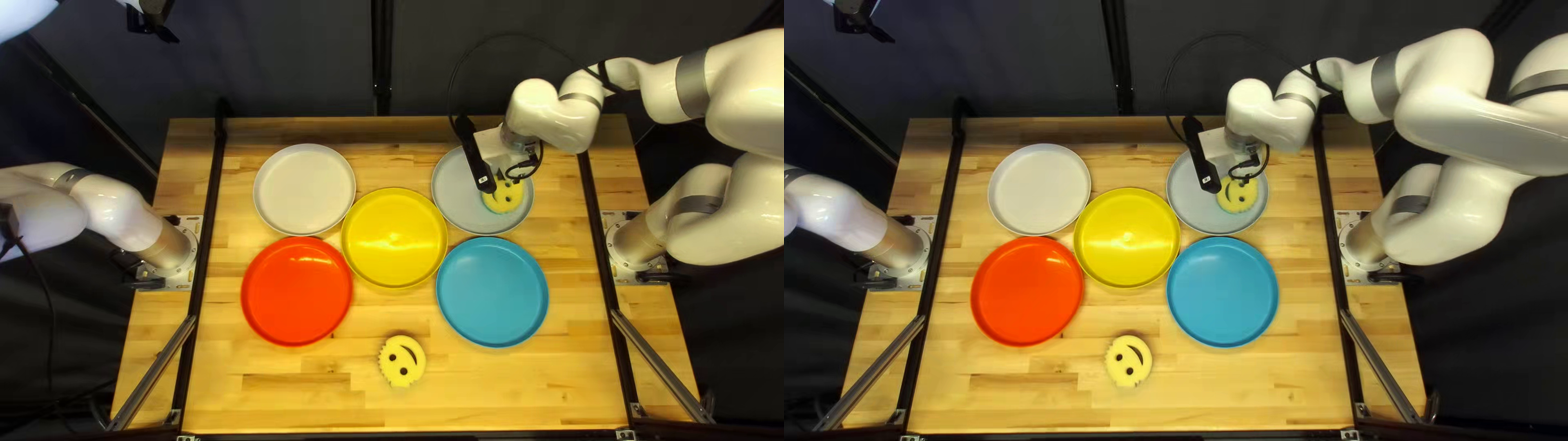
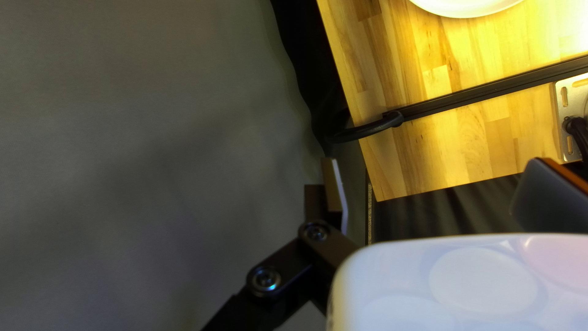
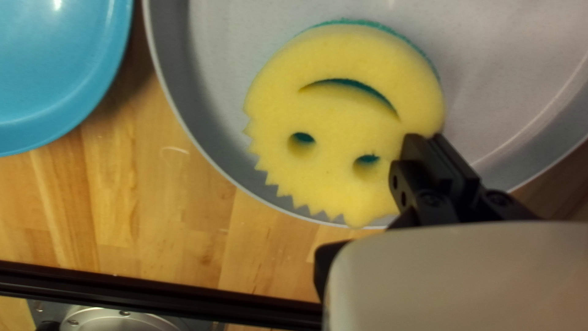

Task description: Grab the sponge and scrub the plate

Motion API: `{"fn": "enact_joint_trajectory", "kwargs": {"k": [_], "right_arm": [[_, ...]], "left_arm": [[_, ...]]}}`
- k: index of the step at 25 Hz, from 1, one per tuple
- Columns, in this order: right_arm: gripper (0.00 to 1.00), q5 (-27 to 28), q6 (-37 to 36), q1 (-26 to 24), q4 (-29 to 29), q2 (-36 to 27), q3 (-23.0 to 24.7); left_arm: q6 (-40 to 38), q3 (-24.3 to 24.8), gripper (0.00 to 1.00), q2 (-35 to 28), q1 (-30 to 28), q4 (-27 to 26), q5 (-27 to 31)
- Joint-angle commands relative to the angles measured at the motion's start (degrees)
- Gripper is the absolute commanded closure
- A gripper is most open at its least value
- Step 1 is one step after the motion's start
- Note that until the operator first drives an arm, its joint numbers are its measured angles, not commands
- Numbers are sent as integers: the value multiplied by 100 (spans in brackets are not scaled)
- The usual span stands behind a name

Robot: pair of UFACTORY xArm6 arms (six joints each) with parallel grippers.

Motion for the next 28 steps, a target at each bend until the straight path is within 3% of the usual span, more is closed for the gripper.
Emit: {"fn": "enact_joint_trajectory", "kwargs": {"k": [1,9,28], "right_arm": [[100,22,-221,-226,14,169,-234],[100,0,-269,-349,-150,90,-229],[100,-39,323,692,-462,-364,458]], "left_arm": [[0,0,0,0,0,0,0],[0,0,0,0,0,0,0],[0,0,0,0,0,0,0]]}}
